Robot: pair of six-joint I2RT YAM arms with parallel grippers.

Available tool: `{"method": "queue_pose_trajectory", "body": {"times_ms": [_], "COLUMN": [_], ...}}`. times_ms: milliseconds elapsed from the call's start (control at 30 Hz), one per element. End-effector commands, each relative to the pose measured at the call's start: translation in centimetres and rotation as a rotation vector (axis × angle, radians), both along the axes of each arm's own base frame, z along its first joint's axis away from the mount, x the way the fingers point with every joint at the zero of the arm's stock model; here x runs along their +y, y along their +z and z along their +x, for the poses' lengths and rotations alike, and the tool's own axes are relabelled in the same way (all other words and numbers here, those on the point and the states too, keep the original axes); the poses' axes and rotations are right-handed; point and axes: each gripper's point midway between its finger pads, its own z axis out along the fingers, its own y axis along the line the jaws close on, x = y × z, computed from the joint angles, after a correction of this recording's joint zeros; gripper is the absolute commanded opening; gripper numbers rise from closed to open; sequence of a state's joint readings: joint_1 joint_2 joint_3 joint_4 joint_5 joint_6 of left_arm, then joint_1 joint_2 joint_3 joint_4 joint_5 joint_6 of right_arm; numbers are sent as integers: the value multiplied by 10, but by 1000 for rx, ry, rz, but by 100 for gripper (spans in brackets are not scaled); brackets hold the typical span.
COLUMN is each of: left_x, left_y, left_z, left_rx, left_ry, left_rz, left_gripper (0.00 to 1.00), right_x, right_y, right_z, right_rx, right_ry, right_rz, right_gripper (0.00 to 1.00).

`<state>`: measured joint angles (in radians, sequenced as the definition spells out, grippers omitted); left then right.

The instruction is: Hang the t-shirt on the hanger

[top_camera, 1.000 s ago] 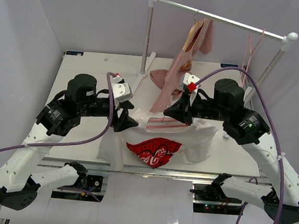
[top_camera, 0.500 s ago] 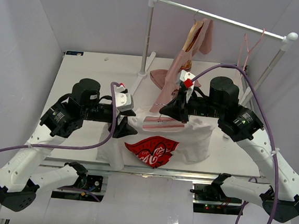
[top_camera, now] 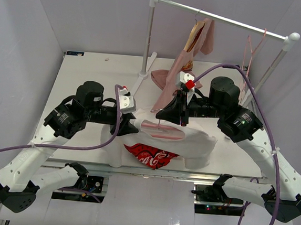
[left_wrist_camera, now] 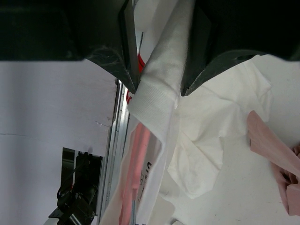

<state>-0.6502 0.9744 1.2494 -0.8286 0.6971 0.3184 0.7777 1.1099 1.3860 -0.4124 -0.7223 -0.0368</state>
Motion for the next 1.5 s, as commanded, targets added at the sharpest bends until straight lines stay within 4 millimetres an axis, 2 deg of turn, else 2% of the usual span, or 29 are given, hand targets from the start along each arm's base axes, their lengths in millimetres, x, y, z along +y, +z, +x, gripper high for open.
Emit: {"method": "queue_pose_trajectory", "body": {"times_ms": [0,133,267,300,333,367,400,433,567,700,933,1100,1167,1200,1267,1300,1333,1367,1467], "left_x": [6,9,9,10,10,11,11,11,12,14,8,1,-1,-2,-3,-4,-5,-5,-7], "left_y": [7,2,-7,-7,-6,-3,5,11,29,30,22,10,3,-1,-6,-6,-6,-6,-6], "left_z": [-29,-37,-35,-32,-29,-26,-25,-26,-32,-31,-24,-23,-19,-18,-13,-12,-11,-12,-17], "left_rx": [-8,-1,20,17,13,8,-3,-10,-35,-6,48,81,100,108,108,106,104,106,115], "left_ry": [-69,-83,-71,-55,-38,-21,-14,-22,-42,-30,-44,-85,-82,-80,-70,-69,-72,-77,-99], "left_rz": [-64,-75,-60,-55,-51,-48,-56,-64,-84,-57,0,9,24,32,44,45,43,38,20], "left_gripper": [0,0,0,4,14,37,51,55,65,74,76,75,71,66,46,33,11,0,0], "right_x": [-2,-8,-13,-14,-15,-17,-17,-18,-20,-22,-20,-20,-20,-20,-21,-21,-22,-22,-23], "right_y": [22,23,23,20,19,18,17,16,14,11,17,20,21,21,23,23,23,23,21], "right_z": [-8,-13,-24,-26,-27,-26,-25,-25,-28,-29,-31,-32,-32,-32,-33,-34,-35,-35,-36], "right_rx": [-77,-87,-103,-96,-93,-96,-97,-100,-106,-113,-122,-124,-125,-126,-127,-127,-126,-125,-122], "right_ry": [43,45,88,92,93,87,83,83,89,96,117,123,123,123,126,130,132,133,130], "right_rz": [67,56,54,41,29,20,13,8,1,-4,6,6,7,7,8,8,7,6,5], "right_gripper": [8,8,8,8,8,8,8,8,8,8,8,8,8,8,8,8,8,8,8]}}
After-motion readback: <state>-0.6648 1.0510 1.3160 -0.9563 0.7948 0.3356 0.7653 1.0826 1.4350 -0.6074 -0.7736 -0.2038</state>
